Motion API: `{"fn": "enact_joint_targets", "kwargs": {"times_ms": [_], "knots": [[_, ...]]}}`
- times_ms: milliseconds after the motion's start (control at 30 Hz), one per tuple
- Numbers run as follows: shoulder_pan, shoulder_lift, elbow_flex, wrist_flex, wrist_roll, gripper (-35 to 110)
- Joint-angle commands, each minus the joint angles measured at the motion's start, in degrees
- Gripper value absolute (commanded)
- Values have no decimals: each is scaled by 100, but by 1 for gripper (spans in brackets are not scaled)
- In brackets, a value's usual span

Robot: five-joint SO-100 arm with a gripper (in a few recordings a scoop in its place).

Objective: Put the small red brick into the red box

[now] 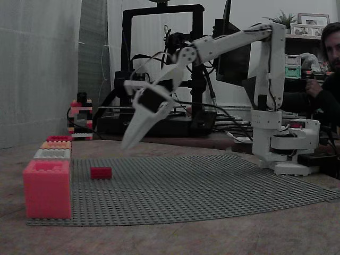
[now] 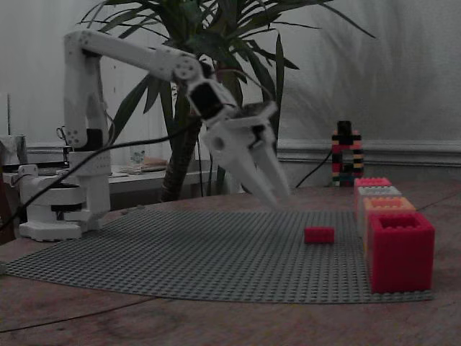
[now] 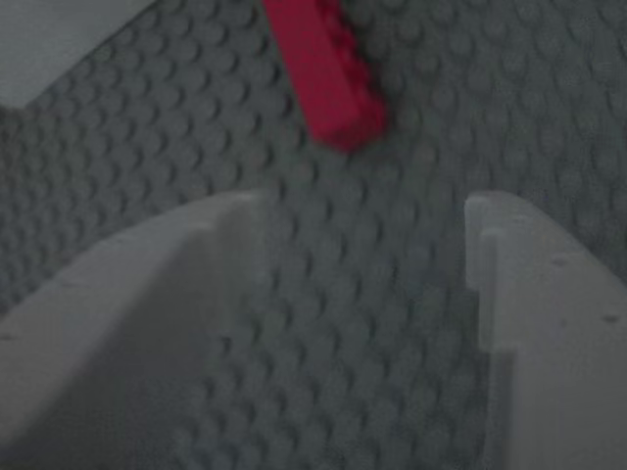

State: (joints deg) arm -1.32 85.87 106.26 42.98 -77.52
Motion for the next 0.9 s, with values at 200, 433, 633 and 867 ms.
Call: {"fn": "enact_joint_targets", "kwargs": {"times_ms": [200, 433, 633, 867], "knots": [[-88, -1037, -1617, 35, -466, 27], [-176, -1327, -1696, -272, -246, 27], [-334, -1380, -1687, -272, 26, 24], [-378, -1441, -1687, -299, 114, 21]]}}
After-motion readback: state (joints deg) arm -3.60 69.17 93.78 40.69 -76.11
